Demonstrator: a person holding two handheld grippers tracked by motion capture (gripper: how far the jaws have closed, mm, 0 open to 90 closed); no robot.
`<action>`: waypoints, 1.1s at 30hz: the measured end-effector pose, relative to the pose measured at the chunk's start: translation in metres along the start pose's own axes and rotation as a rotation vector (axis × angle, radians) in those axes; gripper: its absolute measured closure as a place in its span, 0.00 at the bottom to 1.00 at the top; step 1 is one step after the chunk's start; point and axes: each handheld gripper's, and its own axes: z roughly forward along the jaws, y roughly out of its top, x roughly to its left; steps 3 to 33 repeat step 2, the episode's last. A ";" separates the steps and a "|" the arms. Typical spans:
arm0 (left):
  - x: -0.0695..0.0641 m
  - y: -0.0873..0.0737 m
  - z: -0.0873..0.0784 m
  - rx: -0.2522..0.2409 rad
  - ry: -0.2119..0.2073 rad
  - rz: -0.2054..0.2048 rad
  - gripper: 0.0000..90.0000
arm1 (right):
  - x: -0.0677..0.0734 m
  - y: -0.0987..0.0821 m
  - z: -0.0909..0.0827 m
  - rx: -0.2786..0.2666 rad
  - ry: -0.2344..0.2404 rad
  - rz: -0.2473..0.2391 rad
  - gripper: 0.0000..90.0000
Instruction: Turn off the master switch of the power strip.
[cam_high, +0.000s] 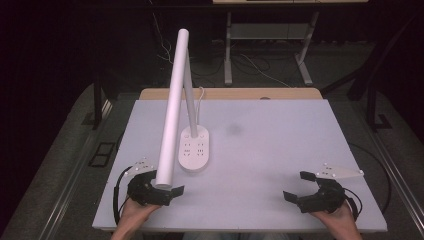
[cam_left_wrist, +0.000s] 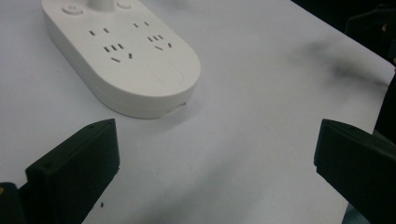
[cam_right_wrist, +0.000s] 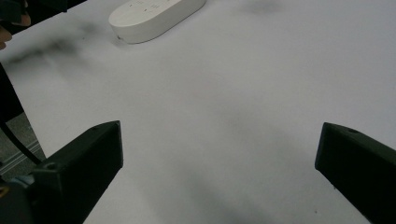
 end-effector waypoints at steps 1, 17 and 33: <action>0.000 0.000 0.000 0.007 -0.003 0.002 0.00 | 0.000 0.000 0.000 0.001 0.000 -0.001 0.00; -0.001 -0.001 0.001 0.015 -0.002 0.006 0.00 | 0.000 0.000 0.000 0.002 0.001 -0.001 0.00; -0.001 -0.001 0.001 0.015 -0.002 0.006 0.00 | 0.000 0.000 0.000 0.002 0.001 -0.001 0.00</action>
